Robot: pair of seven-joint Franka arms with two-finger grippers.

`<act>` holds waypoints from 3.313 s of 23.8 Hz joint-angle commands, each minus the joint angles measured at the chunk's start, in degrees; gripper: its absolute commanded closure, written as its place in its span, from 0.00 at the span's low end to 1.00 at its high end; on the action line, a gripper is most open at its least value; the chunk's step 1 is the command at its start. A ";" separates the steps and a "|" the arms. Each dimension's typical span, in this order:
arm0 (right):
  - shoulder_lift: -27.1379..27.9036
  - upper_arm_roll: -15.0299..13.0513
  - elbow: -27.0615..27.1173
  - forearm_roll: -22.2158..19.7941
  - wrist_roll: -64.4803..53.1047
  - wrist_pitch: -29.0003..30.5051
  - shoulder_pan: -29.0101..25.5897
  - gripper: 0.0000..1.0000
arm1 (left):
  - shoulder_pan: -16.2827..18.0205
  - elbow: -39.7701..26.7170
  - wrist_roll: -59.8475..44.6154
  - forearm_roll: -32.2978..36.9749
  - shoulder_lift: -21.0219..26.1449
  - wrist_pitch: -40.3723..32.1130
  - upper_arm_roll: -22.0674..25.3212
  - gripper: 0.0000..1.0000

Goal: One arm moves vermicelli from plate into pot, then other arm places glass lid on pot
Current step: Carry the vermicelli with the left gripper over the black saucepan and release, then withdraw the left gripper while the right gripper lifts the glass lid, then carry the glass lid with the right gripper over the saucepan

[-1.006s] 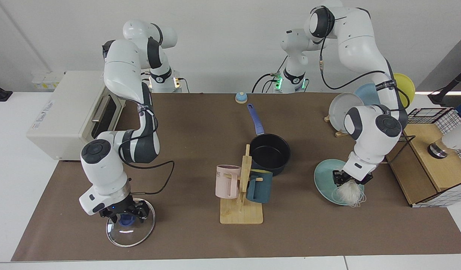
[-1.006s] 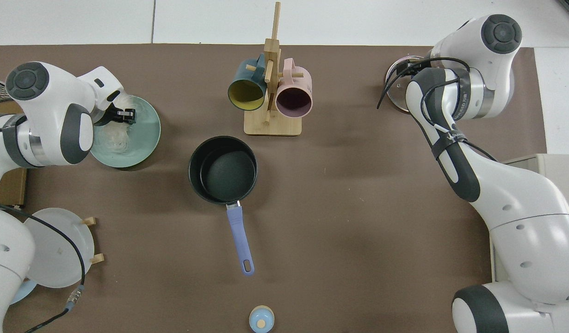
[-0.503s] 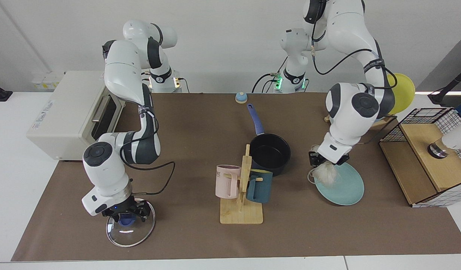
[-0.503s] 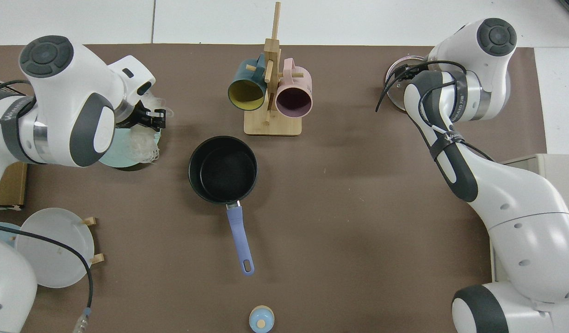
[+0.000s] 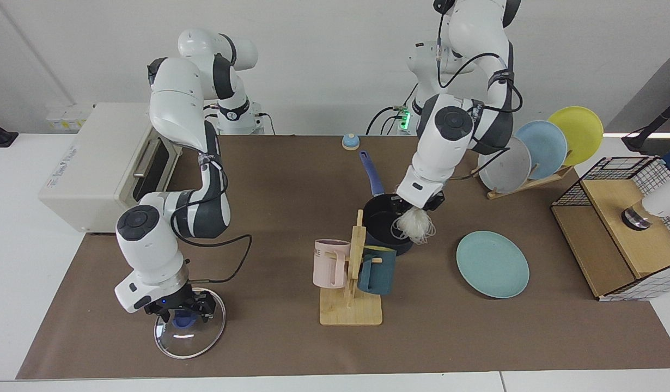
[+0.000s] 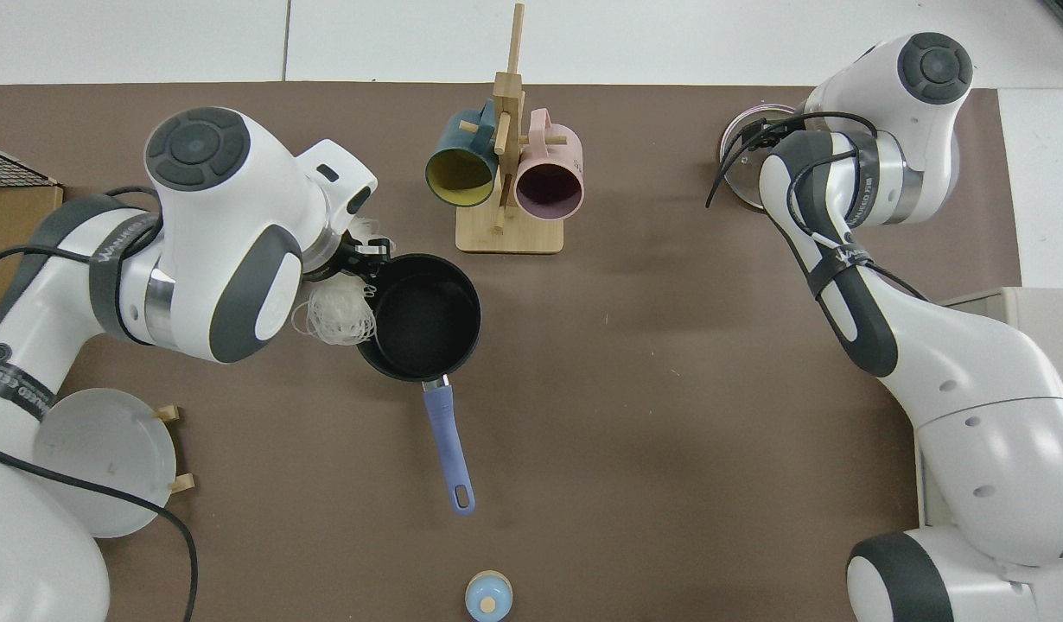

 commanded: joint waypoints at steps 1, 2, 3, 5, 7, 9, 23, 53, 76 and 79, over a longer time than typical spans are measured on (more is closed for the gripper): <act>-1.63 0.55 -3.28 -0.94 -0.04 3.92 -1.08 0.34 | 0.04 -5.00 -3.70 1.61 -2.49 2.46 -2.06 1.00; -1.63 0.55 -3.37 -0.94 -0.30 4.28 -1.26 0.56 | 0.04 -6.14 -3.70 1.61 -2.92 3.34 -2.15 1.00; -1.63 0.55 -3.37 -0.85 -0.30 4.28 -1.09 0.76 | 0.04 -7.63 -3.79 1.61 -3.19 4.31 -2.24 1.00; -1.80 0.64 -3.37 -0.15 -0.21 4.19 -1.00 1.00 | -0.04 -10.36 -3.79 1.61 -3.89 6.77 -2.24 1.00; -1.80 0.64 -3.46 -0.23 -0.12 3.93 -0.92 1.00 | 0.04 -11.60 -3.70 1.61 -3.98 8.35 -2.24 1.00; -1.80 0.64 -3.46 -0.14 -0.12 3.93 -0.65 1.00 | 0.04 -12.22 -3.53 1.61 -3.81 10.02 -2.16 1.00; -20.94 0.82 -10.74 0.03 -0.83 -12.66 -0.12 1.00 | 0.31 -16.44 -7.56 9.34 -3.63 21.37 -1.89 0.60; -52.70 0.82 -41.52 -1.29 16.83 -19.10 18.85 1.00 | 4.10 4.39 31.19 -1.55 -12.85 -11.58 16.02 0.00; -16.40 -1.21 -1.00 -4.71 38.72 -24.13 43.03 1.00 | 2.42 3.78 32.16 -1.81 -16.90 -17.13 20.70 0.00; -13.85 -1.21 0.14 -4.71 37.94 -19.02 43.03 1.00 | 2.33 3.69 32.33 -2.16 -16.90 -16.95 20.70 0.00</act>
